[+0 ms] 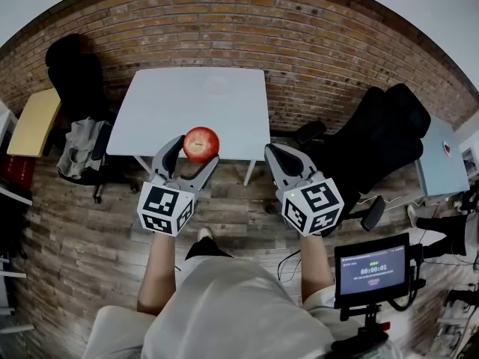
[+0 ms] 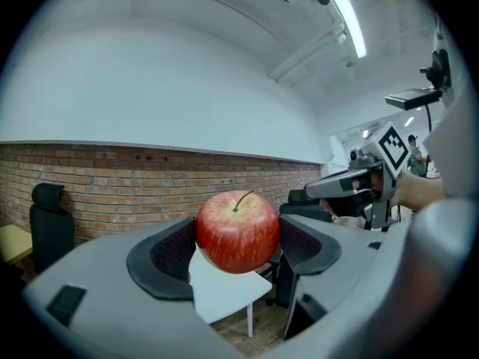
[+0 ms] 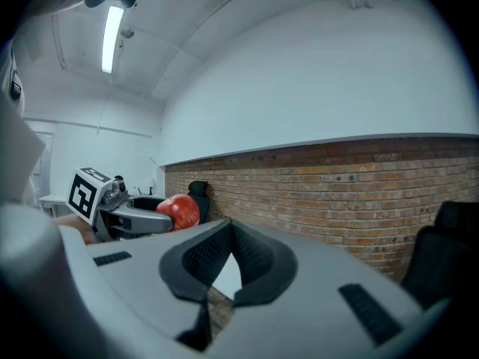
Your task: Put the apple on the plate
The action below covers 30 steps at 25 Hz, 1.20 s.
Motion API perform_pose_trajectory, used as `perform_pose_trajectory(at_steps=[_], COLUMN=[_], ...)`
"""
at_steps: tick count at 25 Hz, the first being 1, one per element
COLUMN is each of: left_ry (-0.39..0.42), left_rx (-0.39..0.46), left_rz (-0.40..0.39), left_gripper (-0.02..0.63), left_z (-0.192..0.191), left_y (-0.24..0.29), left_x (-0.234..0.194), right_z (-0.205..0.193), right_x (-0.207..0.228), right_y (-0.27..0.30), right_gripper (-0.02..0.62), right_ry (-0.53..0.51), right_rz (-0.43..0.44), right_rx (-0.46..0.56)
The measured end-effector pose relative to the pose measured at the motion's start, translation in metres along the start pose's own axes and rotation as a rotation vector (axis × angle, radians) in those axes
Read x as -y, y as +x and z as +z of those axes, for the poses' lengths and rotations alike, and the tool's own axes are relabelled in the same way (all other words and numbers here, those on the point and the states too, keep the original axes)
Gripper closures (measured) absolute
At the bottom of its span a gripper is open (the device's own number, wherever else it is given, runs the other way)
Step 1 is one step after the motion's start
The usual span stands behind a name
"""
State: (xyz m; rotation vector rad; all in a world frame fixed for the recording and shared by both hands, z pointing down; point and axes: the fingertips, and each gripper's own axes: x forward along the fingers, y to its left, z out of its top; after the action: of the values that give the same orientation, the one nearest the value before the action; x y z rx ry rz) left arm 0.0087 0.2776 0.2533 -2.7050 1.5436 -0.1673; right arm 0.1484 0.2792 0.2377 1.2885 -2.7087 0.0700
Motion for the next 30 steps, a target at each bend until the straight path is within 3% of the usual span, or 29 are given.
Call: perform_pose_trajectory(at_steps=[8,23,30], left_ry=[0.000,0.001,-0.004], left_rx=[-0.008,-0.017,-0.026], left_rz=[-0.006,-0.048,-0.060], left_gripper=[0.249,0.249,0.249], left_z=[-0.008,-0.001,-0.003], left_y=[0.028,0.126,0.142], left_x=[-0.027,-0.121,-0.136], right_z=[-0.005,0.012,0.016], right_x=[0.018,0.066,0.074], right_y=[0.035,0.146,0.165], right_gripper=[0.592,0.592,0.592], right_ry=[0.010,0.019,0.027], right_rz=[-0.016,-0.043,-0.044], right_rx=[-0.004,-0.033,-0.034])
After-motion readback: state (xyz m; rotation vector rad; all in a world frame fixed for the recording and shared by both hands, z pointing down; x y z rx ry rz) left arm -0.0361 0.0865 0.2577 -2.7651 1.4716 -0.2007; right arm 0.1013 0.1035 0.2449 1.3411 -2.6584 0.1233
